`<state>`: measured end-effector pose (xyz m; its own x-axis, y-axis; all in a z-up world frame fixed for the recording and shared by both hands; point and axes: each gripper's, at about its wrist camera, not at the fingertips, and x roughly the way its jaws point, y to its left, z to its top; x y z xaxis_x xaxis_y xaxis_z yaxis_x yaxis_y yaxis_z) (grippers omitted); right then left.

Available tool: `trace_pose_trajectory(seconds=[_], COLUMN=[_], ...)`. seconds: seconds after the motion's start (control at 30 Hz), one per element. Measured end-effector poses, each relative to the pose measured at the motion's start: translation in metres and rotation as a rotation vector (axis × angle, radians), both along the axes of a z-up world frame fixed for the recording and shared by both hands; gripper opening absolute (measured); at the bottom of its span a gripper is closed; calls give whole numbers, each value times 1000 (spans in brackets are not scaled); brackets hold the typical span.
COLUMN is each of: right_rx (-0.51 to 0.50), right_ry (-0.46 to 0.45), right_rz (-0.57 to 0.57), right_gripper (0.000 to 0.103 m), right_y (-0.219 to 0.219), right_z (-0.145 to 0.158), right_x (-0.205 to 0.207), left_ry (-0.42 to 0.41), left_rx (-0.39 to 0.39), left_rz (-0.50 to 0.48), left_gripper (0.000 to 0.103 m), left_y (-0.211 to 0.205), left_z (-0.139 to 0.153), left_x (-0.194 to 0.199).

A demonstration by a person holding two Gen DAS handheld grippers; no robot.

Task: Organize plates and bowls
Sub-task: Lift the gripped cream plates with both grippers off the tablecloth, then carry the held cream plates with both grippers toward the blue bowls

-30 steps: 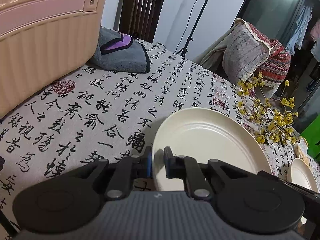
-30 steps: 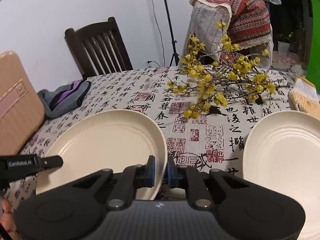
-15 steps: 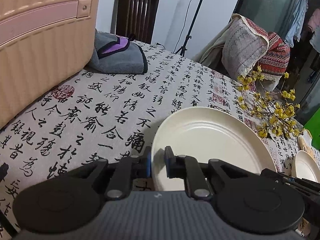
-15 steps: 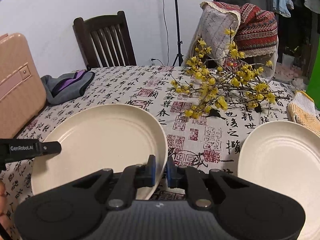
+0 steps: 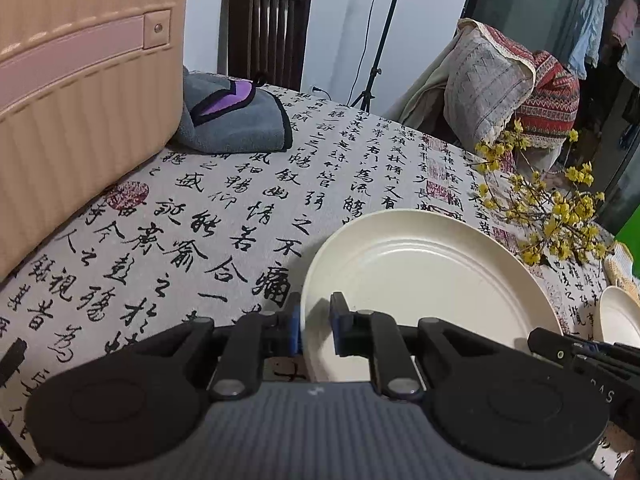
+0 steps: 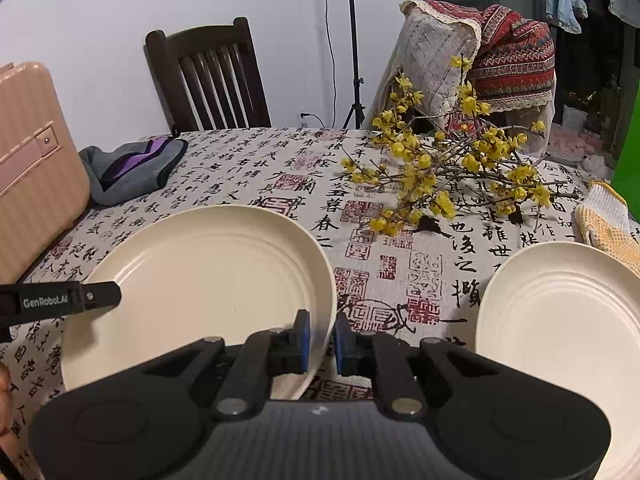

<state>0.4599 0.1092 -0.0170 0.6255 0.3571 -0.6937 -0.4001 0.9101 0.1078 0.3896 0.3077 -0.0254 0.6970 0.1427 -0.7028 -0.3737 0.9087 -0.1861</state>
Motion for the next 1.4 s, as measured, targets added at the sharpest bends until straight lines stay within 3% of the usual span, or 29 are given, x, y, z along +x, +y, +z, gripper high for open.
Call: trace_pose_trajectory(seconds=[0.83, 1.4], right_rx=[-5, 112], right_ry=[-75, -76], right_rz=[8, -87], right_gripper=[12, 10], right_y=[-2, -42], right_z=[9, 31], right_x=[-14, -35], left_ry=[-43, -125], left_rx=[13, 48], left_rz=[17, -41], left_gripper=[15, 15], left_y=[-5, -36], left_z=[12, 37], left_x=[-8, -31])
